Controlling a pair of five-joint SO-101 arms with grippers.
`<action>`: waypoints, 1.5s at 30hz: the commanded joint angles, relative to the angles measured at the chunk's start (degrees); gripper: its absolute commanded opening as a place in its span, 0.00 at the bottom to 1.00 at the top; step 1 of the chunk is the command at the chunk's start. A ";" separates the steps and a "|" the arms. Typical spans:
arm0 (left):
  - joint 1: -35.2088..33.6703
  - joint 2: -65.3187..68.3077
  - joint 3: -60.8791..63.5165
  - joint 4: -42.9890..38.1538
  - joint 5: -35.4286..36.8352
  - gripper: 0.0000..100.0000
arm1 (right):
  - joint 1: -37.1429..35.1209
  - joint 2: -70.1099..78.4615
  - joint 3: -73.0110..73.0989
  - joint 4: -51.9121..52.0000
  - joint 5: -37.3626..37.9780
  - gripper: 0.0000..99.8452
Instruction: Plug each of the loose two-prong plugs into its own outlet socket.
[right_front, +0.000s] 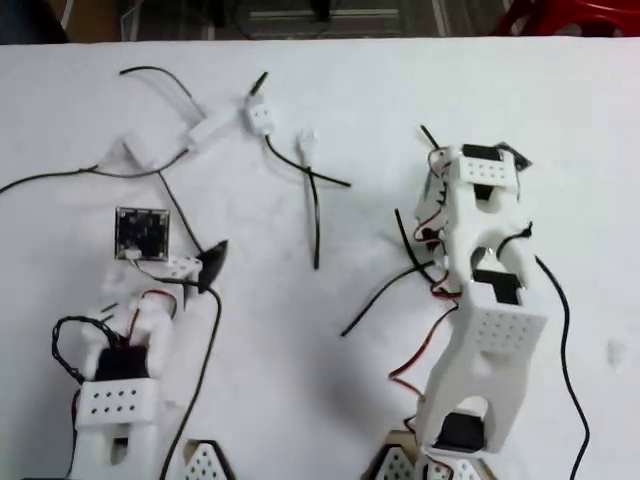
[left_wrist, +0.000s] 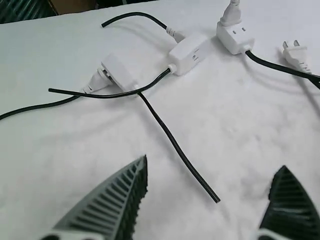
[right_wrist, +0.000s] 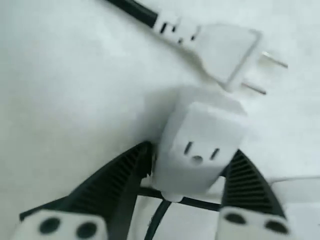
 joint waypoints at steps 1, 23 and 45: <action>0.75 -0.92 -0.35 -1.32 -0.44 0.38 | 1.63 -0.22 -0.26 -1.36 0.09 0.13; -7.52 -0.92 -0.53 -4.04 0.35 0.38 | -36.00 -22.02 -9.58 19.74 23.21 0.13; -15.52 -0.92 -0.44 -6.95 10.20 0.38 | -37.67 6.90 -15.65 12.79 61.89 0.36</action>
